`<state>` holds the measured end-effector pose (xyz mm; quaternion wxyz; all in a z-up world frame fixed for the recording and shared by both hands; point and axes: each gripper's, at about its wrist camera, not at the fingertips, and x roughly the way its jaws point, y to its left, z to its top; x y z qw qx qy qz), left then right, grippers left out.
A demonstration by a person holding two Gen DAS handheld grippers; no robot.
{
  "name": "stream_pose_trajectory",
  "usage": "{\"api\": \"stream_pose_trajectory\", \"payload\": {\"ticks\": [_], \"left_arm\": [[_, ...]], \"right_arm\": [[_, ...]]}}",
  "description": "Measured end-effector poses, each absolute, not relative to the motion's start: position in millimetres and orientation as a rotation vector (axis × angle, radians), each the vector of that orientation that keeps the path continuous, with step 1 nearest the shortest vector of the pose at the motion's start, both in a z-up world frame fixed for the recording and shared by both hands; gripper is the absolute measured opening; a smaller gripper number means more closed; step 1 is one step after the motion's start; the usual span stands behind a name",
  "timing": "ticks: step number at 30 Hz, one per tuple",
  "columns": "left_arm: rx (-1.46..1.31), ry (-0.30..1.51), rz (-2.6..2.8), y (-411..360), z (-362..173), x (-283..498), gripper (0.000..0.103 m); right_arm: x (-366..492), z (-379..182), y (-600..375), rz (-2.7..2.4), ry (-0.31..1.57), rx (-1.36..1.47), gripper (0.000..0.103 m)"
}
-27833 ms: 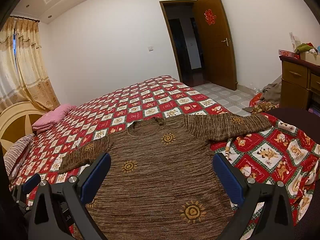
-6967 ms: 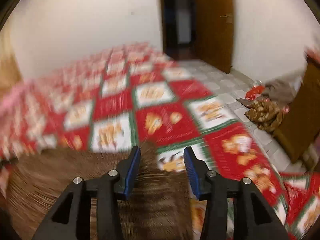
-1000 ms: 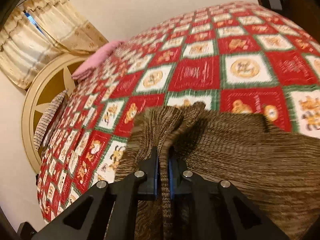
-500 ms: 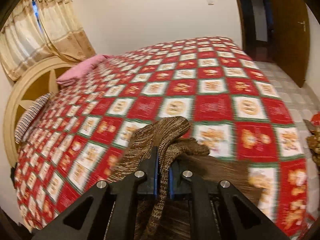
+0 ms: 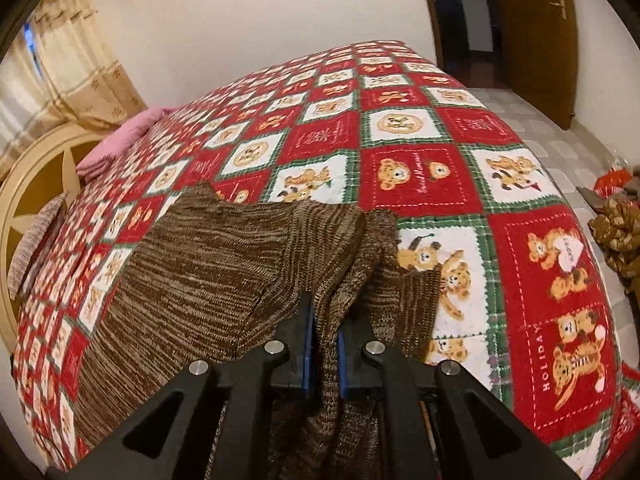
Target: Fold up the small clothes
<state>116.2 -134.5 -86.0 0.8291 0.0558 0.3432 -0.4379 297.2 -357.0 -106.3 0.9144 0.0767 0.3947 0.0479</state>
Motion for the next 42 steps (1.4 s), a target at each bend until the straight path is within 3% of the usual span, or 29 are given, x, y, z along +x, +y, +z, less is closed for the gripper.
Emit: {"api": "stream_pose_trajectory", "payload": {"ticks": [2, 3, 4, 5, 7, 13, 18, 25, 26, 27, 28, 38, 42], "left_arm": [[0.106, 0.721, -0.96, -124.1, -82.7, 110.6, 0.014], [0.106, 0.725, -0.984, -114.6, -81.1, 107.0, 0.018], [0.105, 0.726, -0.995, -106.7, -80.9, 103.6, 0.029], [0.101, 0.727, -0.996, -99.1, -81.7, 99.6, 0.047], [0.075, 0.724, -0.99, -81.4, -81.2, 94.1, 0.07], [-0.051, 0.7, -0.884, -26.4, -75.8, 101.9, 0.072], [-0.127, 0.726, -0.755, 1.6, -80.4, 117.6, 0.072], [-0.203, 0.761, -0.623, 28.8, -85.6, 127.3, 0.072], [-0.204, 0.763, -0.609, 32.1, -85.9, 127.7, 0.072], [-0.206, 0.77, -0.597, 32.2, -87.3, 131.7, 0.072], [-0.208, 0.776, -0.592, 32.4, -87.7, 133.7, 0.072], [-0.187, 0.757, -0.541, 16.1, -76.2, 190.9, 0.072], [-0.175, 0.835, -0.532, -10.2, -93.0, 218.9, 0.072]], "right_arm": [[295.6, -104.8, -360.9, 0.088, 0.82, 0.175, 0.01], [294.1, -101.8, -363.3, 0.074, 0.822, 0.175, 0.017], [290.1, -96.9, -366.6, 0.035, 0.816, 0.168, 0.024], [281.4, -89.4, -372.1, -0.023, 0.795, 0.161, 0.037], [263.9, -78.2, -381.1, -0.097, 0.759, 0.172, 0.039], [185.0, -66.0, -376.7, 0.044, 0.727, 0.337, 0.039], [142.3, -84.2, -331.0, 0.102, 0.764, 0.28, 0.04], [149.2, -117.9, -296.3, -0.003, 0.834, 0.122, 0.04], [149.3, -119.3, -292.8, -0.013, 0.836, 0.106, 0.037], [149.1, -120.2, -290.9, -0.015, 0.836, 0.092, 0.012], [148.9, -122.2, -286.9, 0.001, 0.846, 0.071, 0.008], [130.7, -120.0, -320.0, -0.003, 0.862, 0.133, 0.007], [130.4, -116.4, -316.5, 0.04, 0.897, 0.127, 0.023]]}}
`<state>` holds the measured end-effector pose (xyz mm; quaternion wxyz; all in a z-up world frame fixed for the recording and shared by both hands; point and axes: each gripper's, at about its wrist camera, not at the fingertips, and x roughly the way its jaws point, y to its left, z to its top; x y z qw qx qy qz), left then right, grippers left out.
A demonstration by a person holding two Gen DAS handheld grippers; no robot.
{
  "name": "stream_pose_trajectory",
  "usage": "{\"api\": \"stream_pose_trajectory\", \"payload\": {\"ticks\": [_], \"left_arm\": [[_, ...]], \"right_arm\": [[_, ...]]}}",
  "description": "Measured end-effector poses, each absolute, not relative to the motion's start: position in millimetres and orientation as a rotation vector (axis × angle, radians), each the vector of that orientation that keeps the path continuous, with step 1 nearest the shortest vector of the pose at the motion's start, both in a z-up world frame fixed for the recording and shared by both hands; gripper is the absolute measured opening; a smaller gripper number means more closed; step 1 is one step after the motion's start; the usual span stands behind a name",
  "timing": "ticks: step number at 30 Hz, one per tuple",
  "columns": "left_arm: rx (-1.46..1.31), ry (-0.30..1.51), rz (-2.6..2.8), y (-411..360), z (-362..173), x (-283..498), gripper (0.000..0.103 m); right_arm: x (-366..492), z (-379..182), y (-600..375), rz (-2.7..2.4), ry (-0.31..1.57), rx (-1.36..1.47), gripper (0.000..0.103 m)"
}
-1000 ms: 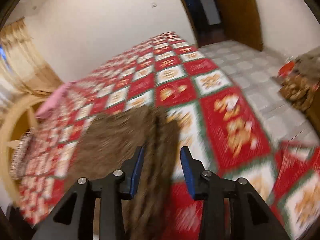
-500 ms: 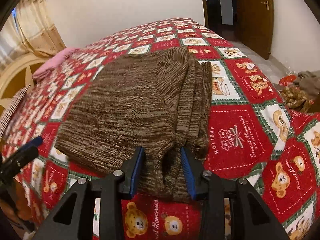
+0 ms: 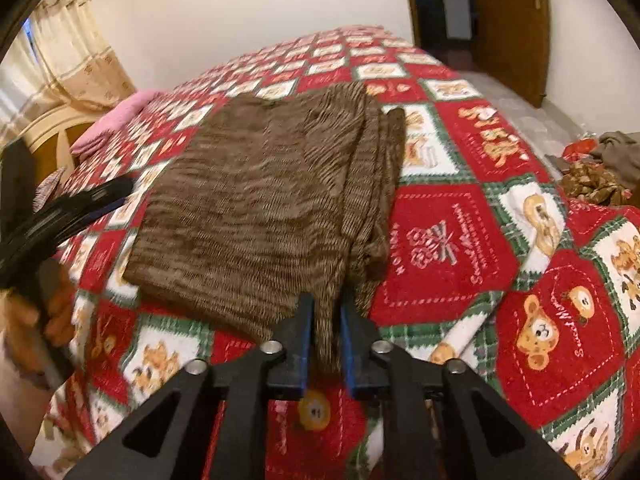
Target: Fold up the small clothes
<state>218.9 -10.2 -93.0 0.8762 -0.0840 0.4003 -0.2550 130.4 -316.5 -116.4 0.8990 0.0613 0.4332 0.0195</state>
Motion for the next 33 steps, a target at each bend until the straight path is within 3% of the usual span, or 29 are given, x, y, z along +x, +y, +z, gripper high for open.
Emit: {"api": "stream_pose_trajectory", "payload": {"ticks": [2, 4, 6, 9, 13, 16, 17, 18, 19, 23, 24, 28, 33], "left_arm": [[-0.125, 0.861, -0.507, -20.9, -103.6, 223.2, 0.075], [-0.141, 0.863, -0.505, -22.3, -115.3, 224.0, 0.086], [-0.197, 0.876, -0.489, -16.3, -121.7, 226.0, 0.091], [-0.185, 0.869, -0.483, -17.6, -119.9, 223.5, 0.092], [-0.177, 0.872, -0.486, -19.0, -121.2, 222.9, 0.094], [-0.182, 0.873, -0.489, -18.9, -122.2, 224.0, 0.095], [-0.182, 0.873, -0.491, -18.4, -122.6, 223.8, 0.095], [-0.183, 0.873, -0.491, -18.9, -122.5, 223.7, 0.095], [-0.185, 0.874, -0.493, -18.9, -122.5, 224.2, 0.096], [-0.185, 0.875, -0.496, -19.1, -123.2, 225.6, 0.098], [-0.178, 0.876, -0.495, -20.3, -123.3, 225.6, 0.098], [-0.158, 0.877, -0.488, -23.7, -123.2, 225.2, 0.1], [-0.16, 0.877, -0.487, -22.7, -123.6, 225.3, 0.1]], "right_arm": [[128.5, -108.0, -318.2, 0.067, 0.934, 0.112, 0.031], [127.1, -90.3, -326.4, 0.037, 0.909, 0.095, 0.047], [131.7, -68.1, -334.9, 0.028, 0.831, 0.109, 0.072], [164.3, -46.4, -348.1, 0.053, 0.737, 0.17, 0.073], [246.6, -55.9, -364.3, 0.052, 0.751, 0.244, 0.073], [301.4, -72.7, -360.7, 0.009, 0.798, 0.201, 0.068], [316.2, -79.9, -356.6, -0.008, 0.816, 0.173, 0.054], [324.1, -84.8, -354.0, -0.008, 0.828, 0.159, 0.019], [332.9, -92.9, -349.1, -0.014, 0.854, 0.13, 0.012], [325.5, -88.2, -349.4, -0.09, 0.789, 0.057, 0.01], [323.1, -86.9, -355.1, -0.126, 0.765, 0.06, 0.0], [325.3, -114.1, -379.3, -0.168, 0.803, 0.136, 0.001], [318.9, -104.2, -392.3, -0.14, 0.798, 0.186, 0.002]]}}
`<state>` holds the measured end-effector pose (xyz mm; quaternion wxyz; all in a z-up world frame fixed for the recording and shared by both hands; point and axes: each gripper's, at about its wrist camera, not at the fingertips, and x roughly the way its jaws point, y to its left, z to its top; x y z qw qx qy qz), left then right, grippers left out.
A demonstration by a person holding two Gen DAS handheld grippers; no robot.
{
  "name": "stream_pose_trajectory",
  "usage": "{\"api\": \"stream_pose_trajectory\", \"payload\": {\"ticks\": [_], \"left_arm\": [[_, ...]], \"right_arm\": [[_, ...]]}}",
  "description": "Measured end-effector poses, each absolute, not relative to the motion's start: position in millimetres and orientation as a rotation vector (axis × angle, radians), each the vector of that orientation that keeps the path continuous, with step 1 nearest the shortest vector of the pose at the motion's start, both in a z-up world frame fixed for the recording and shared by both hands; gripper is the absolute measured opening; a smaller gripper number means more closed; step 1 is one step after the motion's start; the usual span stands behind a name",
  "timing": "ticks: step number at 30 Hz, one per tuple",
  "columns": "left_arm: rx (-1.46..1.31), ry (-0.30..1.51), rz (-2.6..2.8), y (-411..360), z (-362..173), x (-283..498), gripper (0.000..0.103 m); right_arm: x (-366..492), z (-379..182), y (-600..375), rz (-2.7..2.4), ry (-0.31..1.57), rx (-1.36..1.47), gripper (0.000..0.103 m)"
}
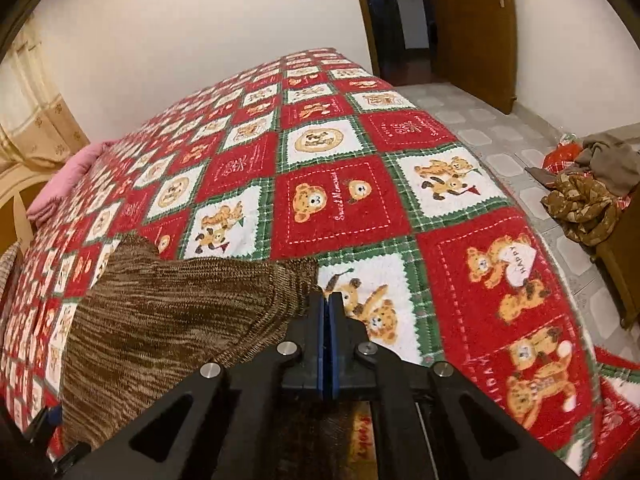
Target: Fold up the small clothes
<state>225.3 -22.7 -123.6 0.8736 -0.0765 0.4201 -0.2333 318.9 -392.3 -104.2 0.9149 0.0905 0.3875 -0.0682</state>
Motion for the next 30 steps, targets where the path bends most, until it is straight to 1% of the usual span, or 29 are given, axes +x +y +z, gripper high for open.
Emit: {"api": "stream_pose_trajectory", "payload": {"ticks": [1, 4, 5, 7, 9, 11, 13, 15, 17, 19, 21, 25, 27, 30], "left_arm": [[-0.164, 0.877, -0.488, -22.1, -123.6, 225.4, 0.1], [-0.169, 0.88, -0.489, -21.9, -124.1, 225.8, 0.101], [-0.163, 0.879, -0.487, -22.6, -123.9, 225.6, 0.102], [-0.154, 0.881, -0.484, -24.5, -123.8, 225.3, 0.103], [-0.151, 0.881, -0.482, -24.6, -123.5, 224.6, 0.103], [-0.152, 0.881, -0.483, -24.1, -123.4, 224.8, 0.103], [-0.157, 0.882, -0.487, -23.4, -123.6, 224.8, 0.103], [-0.156, 0.882, -0.486, -23.3, -123.7, 224.6, 0.103], [-0.155, 0.881, -0.487, -23.3, -124.8, 224.3, 0.103], [-0.158, 0.882, -0.488, -21.9, -124.9, 223.5, 0.103], [-0.157, 0.882, -0.485, -20.2, -124.8, 220.3, 0.103], [-0.131, 0.893, -0.479, -15.2, -121.9, 207.3, 0.103], [-0.158, 0.88, -0.512, -8.2, -113.4, 205.2, 0.101], [-0.225, 0.829, -0.563, -6.8, -87.3, 220.9, 0.101]], "right_arm": [[314.2, -97.9, -392.9, -0.176, 0.789, 0.179, 0.002], [274.2, -69.0, -388.3, -0.238, 0.626, 0.218, 0.003], [261.4, -63.1, -382.1, -0.215, 0.603, 0.235, 0.003], [248.4, -61.4, -362.1, -0.128, 0.628, 0.219, 0.003], [243.9, -69.4, -333.3, -0.035, 0.681, 0.142, 0.003], [241.5, -86.0, -310.8, 0.014, 0.728, 0.072, 0.003], [244.7, -110.1, -308.8, -0.014, 0.806, 0.069, 0.003], [233.9, -118.8, -327.1, -0.005, 0.762, 0.195, 0.003], [222.0, -122.8, -347.8, 0.005, 0.764, 0.341, 0.0], [210.4, -127.2, -359.3, 0.029, 0.759, 0.426, 0.0], [199.8, -131.0, -360.3, 0.045, 0.727, 0.428, 0.0], [197.5, -130.1, -346.0, 0.016, 0.69, 0.335, 0.0], [196.3, -128.1, -344.7, 0.012, 0.685, 0.32, 0.0], [195.1, -129.9, -353.7, 0.04, 0.68, 0.375, 0.0]]}}
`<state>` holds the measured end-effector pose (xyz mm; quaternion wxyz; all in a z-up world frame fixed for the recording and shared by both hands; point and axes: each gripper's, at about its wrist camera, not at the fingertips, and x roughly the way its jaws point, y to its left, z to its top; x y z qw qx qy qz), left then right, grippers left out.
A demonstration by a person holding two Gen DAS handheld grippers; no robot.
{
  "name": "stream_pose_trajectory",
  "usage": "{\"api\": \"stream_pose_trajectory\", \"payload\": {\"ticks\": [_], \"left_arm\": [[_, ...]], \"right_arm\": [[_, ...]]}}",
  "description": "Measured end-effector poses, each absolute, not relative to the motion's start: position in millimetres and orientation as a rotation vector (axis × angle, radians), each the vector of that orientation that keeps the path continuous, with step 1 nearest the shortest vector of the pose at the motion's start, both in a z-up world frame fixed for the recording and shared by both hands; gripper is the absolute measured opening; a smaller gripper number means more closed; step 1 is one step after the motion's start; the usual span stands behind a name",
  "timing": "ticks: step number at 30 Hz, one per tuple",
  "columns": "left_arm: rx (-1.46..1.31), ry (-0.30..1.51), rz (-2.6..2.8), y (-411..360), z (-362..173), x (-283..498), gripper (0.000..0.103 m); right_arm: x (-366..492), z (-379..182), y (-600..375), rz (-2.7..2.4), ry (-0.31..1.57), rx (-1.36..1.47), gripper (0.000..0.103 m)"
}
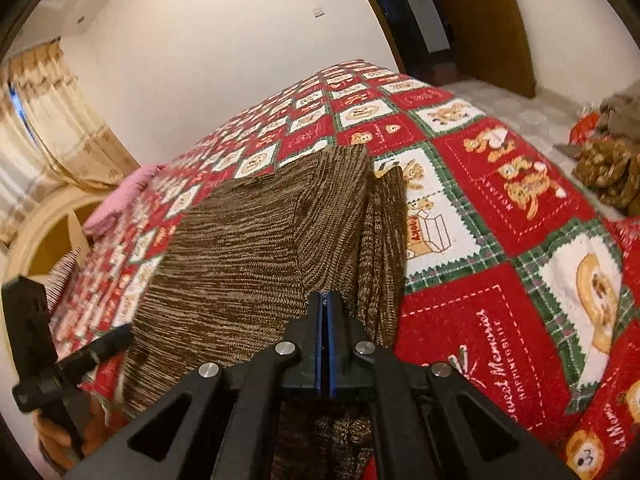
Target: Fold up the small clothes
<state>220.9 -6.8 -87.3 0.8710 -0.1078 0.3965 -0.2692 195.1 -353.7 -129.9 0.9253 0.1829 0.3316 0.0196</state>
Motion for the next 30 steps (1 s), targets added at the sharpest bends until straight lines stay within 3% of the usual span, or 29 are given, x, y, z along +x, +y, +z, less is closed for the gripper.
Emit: {"api": "stream_pose_trajectory", "payload": {"ticks": [3, 6, 10, 12, 18, 24, 30], "left_arm": [[-0.201, 0.767, -0.587, -28.5, -57.1, 251.6, 0.101], [-0.22, 0.722, -0.601, -48.0, -43.6, 289.9, 0.09], [-0.185, 0.813, -0.503, -58.3, -91.6, 334.8, 0.08], [-0.129, 0.923, -0.449, -61.4, -134.6, 345.7, 0.083], [0.039, 0.901, -0.341, -83.2, -128.0, 351.0, 0.103], [0.015, 0.947, -0.344, -76.1, -124.5, 367.9, 0.103], [-0.115, 0.856, -0.474, -45.2, -99.3, 334.9, 0.103]], "right_arm": [[194.6, -131.9, -361.5, 0.064, 0.68, 0.431, 0.0], [195.9, -130.7, -358.5, 0.058, 0.682, 0.408, 0.0], [197.3, -127.9, -353.5, 0.047, 0.688, 0.363, 0.0], [199.0, -128.5, -355.7, 0.054, 0.691, 0.372, 0.0], [202.7, -132.1, -366.4, 0.087, 0.696, 0.465, 0.0], [197.0, -129.1, -376.0, 0.097, 0.675, 0.555, 0.004], [171.6, -112.8, -406.9, -0.024, 0.538, 0.639, 0.005]]}}
